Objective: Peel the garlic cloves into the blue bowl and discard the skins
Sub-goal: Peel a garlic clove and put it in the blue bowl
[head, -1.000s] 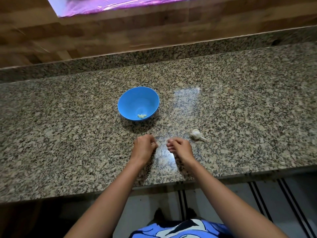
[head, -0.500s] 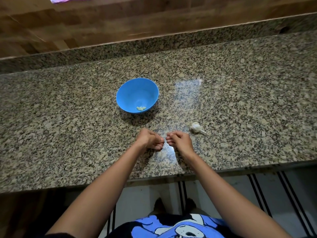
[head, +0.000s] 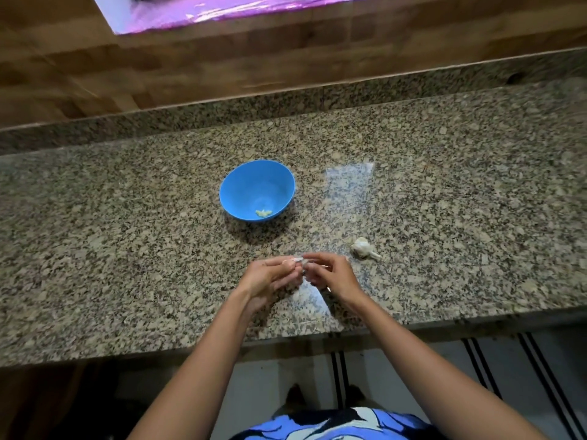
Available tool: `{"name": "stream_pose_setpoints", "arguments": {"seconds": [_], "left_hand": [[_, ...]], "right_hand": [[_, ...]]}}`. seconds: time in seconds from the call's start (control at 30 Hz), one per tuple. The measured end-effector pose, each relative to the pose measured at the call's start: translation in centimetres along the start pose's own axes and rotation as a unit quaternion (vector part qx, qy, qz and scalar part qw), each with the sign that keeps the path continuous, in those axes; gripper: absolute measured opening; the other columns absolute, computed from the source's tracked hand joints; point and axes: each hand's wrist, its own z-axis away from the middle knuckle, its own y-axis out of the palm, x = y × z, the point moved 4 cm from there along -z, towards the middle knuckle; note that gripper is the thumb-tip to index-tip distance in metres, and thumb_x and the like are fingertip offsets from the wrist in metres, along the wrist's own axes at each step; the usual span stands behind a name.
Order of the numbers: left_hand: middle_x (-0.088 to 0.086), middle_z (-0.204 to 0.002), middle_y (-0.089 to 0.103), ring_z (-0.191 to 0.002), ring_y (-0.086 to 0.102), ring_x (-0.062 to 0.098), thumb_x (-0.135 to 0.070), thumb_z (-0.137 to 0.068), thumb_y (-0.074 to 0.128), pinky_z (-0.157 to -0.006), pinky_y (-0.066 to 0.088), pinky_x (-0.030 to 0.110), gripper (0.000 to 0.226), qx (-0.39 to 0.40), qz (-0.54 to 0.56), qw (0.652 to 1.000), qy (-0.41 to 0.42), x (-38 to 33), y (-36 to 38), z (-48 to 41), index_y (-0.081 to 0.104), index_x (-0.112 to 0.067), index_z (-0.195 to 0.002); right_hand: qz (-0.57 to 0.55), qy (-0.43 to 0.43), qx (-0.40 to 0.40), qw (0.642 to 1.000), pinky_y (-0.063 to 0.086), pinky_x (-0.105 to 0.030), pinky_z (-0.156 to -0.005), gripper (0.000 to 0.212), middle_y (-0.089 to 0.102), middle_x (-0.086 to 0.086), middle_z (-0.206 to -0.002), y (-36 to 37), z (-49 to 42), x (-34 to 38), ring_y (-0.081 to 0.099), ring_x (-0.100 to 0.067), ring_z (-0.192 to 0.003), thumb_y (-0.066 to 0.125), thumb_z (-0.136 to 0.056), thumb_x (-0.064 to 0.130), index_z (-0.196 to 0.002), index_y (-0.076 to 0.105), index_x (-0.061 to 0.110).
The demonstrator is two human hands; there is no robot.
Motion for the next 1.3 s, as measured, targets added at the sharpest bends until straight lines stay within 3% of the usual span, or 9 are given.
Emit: {"name": "stream_pose_setpoints", "arguments": {"seconds": [0.13, 0.27, 0.43, 0.6, 0.73, 0.9, 1.03, 1.1, 1.3], "left_hand": [[0.022, -0.090, 0.071, -0.072, 0.070, 0.022, 0.002, -0.088, 0.058, -0.067, 0.059, 0.025, 0.017, -0.029, -0.007, 0.999, 0.015, 0.6, 0.6, 0.2, 0.066, 0.007, -0.101], [0.018, -0.083, 0.071, -0.062, 0.064, 0.016, -0.008, -0.084, 0.067, -0.059, 0.056, 0.020, 0.014, -0.073, -0.100, 0.990, 0.073, 1.0, 0.4, -0.3, 0.071, 0.001, -0.094], [0.012, -0.073, 0.071, -0.054, 0.061, 0.011, -0.006, -0.082, 0.070, -0.053, 0.053, 0.018, 0.007, -0.120, -0.174, 0.966, 0.149, 0.5, 0.3, -0.3, 0.072, -0.002, -0.087], [0.011, -0.070, 0.069, -0.057, 0.061, 0.013, -0.005, -0.086, 0.065, -0.055, 0.053, 0.021, 0.007, -0.086, -0.214, 0.951, 0.206, 0.5, 0.1, -0.4, 0.072, -0.003, -0.087], [0.013, -0.076, 0.070, -0.065, 0.063, 0.018, -0.006, -0.086, 0.065, -0.062, 0.054, 0.030, 0.007, -0.087, -0.213, 0.942, 0.246, 0.3, -0.2, -0.6, 0.071, -0.009, -0.084], [0.006, -0.084, 0.071, -0.077, 0.066, 0.019, -0.002, -0.086, 0.063, -0.069, 0.057, 0.027, 0.012, -0.065, -0.197, 0.942, 0.263, 0.3, 0.1, -0.8, 0.070, -0.010, -0.090], [-0.003, -0.110, 0.064, -0.099, 0.059, 0.007, -0.012, -0.089, 0.061, -0.086, 0.052, 0.022, 0.024, -0.077, -0.378, 0.864, 0.323, 0.3, 1.1, -0.8, 0.067, -0.012, -0.112], [-0.009, -0.109, 0.060, -0.098, 0.054, 0.002, -0.017, -0.087, 0.064, -0.083, 0.048, 0.016, 0.027, -0.075, -0.425, 0.837, 0.338, 0.1, 1.2, -0.7, 0.067, -0.017, -0.114], [0.005, -0.089, 0.073, -0.083, 0.069, 0.019, -0.003, -0.075, 0.074, -0.073, 0.057, 0.024, 0.018, -0.072, -0.193, 0.943, 0.260, 0.1, 0.4, -1.0, 0.073, -0.007, -0.092]], "right_hand": [[-0.013, -0.005, -0.009, 1.000, 0.054, -0.020, -0.060, 0.020, 0.069, -0.003, -0.087, 0.5, 0.1, 0.2, 0.065, -0.007, -0.064, 0.063, -0.085, 0.002, -0.103, 0.068, 0.009], [-0.010, -0.020, -0.032, 0.999, 0.056, -0.026, -0.059, 0.018, 0.071, -0.002, -0.079, 0.7, 0.2, 0.3, 0.065, -0.017, -0.064, 0.067, -0.081, 0.000, -0.088, 0.071, 0.016], [-0.041, -0.008, -0.043, 0.998, 0.056, -0.022, -0.059, 0.013, 0.071, 0.001, -0.069, 1.0, 0.0, 0.2, 0.066, -0.012, -0.060, 0.067, -0.081, 0.000, -0.085, 0.072, 0.010], [-0.136, 0.060, 0.002, 0.989, 0.057, -0.024, -0.068, 0.019, 0.071, -0.009, -0.071, 1.2, -0.2, 0.1, 0.069, -0.015, -0.064, 0.062, -0.084, 0.000, -0.099, 0.064, -0.012], [-0.220, 0.145, 0.028, 0.964, 0.058, -0.024, -0.072, 0.016, 0.072, -0.013, -0.081, 1.3, 0.0, 0.2, 0.071, -0.019, -0.073, 0.060, -0.086, 0.003, -0.099, 0.066, -0.007], [-0.242, 0.173, 0.008, 0.955, 0.058, -0.024, -0.071, 0.014, 0.072, -0.015, -0.083, 1.3, -0.3, 0.5, 0.071, -0.020, -0.072, 0.059, -0.086, 0.000, -0.096, 0.065, -0.006], [-0.235, 0.148, -0.056, 0.959, 0.057, -0.019, -0.064, 0.014, 0.069, -0.015, -0.085, 1.2, -0.6, 0.2, 0.069, -0.017, -0.069, 0.061, -0.084, 0.001, -0.096, 0.066, -0.005], [-0.210, 0.131, -0.064, 0.967, 0.056, -0.018, -0.064, 0.008, 0.069, -0.012, -0.081, 1.0, -0.7, 0.1, 0.068, -0.015, -0.069, 0.062, -0.084, 0.001, -0.090, 0.068, 0.000], [-0.104, 0.099, -0.036, 0.989, 0.056, -0.030, -0.077, 0.013, 0.069, -0.017, -0.088, 0.7, -1.0, 0.4, 0.067, -0.023, -0.080, 0.065, -0.084, 0.006, -0.094, 0.068, -0.002]]}}
